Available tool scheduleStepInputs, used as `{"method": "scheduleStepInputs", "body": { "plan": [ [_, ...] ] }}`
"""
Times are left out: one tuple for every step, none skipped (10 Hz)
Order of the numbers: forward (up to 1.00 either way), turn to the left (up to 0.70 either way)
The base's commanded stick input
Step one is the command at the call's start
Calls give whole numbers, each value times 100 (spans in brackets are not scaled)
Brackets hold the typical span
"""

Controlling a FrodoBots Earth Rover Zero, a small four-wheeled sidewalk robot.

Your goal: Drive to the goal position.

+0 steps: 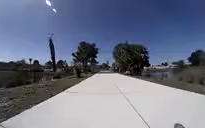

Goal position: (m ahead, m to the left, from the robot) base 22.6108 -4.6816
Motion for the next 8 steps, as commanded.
{"method": "scheduleStepInputs", "body": {
  "plan": [
    [100, -20],
    [100, -28],
    [100, -38],
    [100, -40],
    [100, -6],
    [100, 0],
    [100, 0],
    [100, 0]
  ]
}}
